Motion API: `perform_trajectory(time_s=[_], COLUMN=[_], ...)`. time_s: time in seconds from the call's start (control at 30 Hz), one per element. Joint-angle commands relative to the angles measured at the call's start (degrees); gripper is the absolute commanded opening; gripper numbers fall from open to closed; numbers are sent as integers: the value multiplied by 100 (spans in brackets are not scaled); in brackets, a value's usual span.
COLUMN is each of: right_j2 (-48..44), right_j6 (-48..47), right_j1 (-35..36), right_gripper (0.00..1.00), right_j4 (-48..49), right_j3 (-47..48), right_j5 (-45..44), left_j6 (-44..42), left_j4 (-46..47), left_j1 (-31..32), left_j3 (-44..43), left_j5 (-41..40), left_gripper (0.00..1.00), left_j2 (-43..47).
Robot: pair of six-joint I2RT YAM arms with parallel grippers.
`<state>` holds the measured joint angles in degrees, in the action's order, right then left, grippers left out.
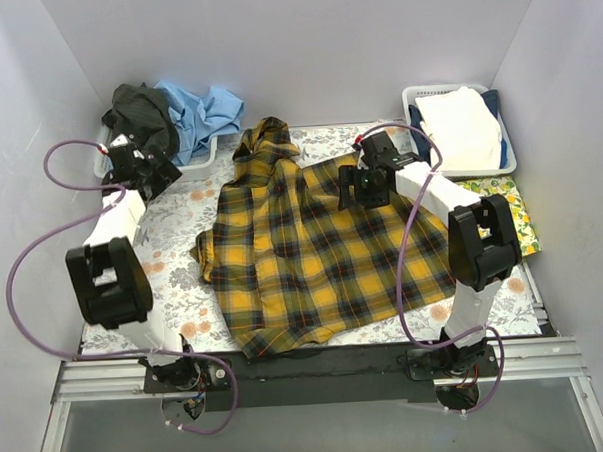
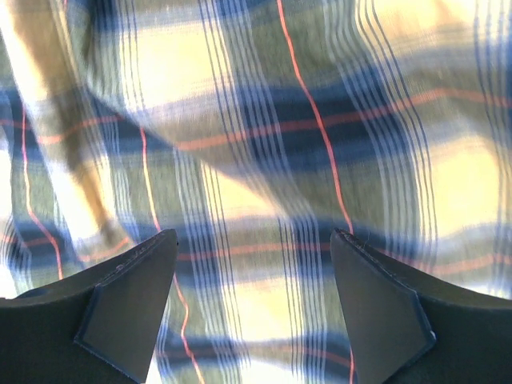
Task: Fold and stack the long sleeve shirts
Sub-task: Flatten the shirt out, then fold the shirt
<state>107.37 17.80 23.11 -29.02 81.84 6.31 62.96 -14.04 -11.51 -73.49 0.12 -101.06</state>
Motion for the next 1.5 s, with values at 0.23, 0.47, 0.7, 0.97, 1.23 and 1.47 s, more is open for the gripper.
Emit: perform_trajectory(time_s=[0.23,0.47,0.7,0.97,1.23,1.47], right_j2=[-867,-490,380,1040,1278,-231], right_j6=[-374,-602,-533,-339,-365,-357], right_j1=[27,0,-140,-211,-264,-264], right_gripper=[85,88,88,88,87,88], right_j4=[-464,-272,45,19,-87,-87], right_j3=[-598,-889,-442,375,1404,625], right_j5=[-813,-1412,-1299,-991,-1052,-1193], left_j6=[331,621,296,15,-126,-249], left_j4=[-627,41,-599,-961,-1021,-1206], left_j1=[1367,2275,2487,1907,1810,1810], left_j3=[1907,2279,1585,521,-1025,-571], left_j5=[1210,729,-1584,-2526,-1903,-1682], left_gripper=[98,98,98,98,98,98], left_j2=[2529,1504,-272,-1056,-1269,321])
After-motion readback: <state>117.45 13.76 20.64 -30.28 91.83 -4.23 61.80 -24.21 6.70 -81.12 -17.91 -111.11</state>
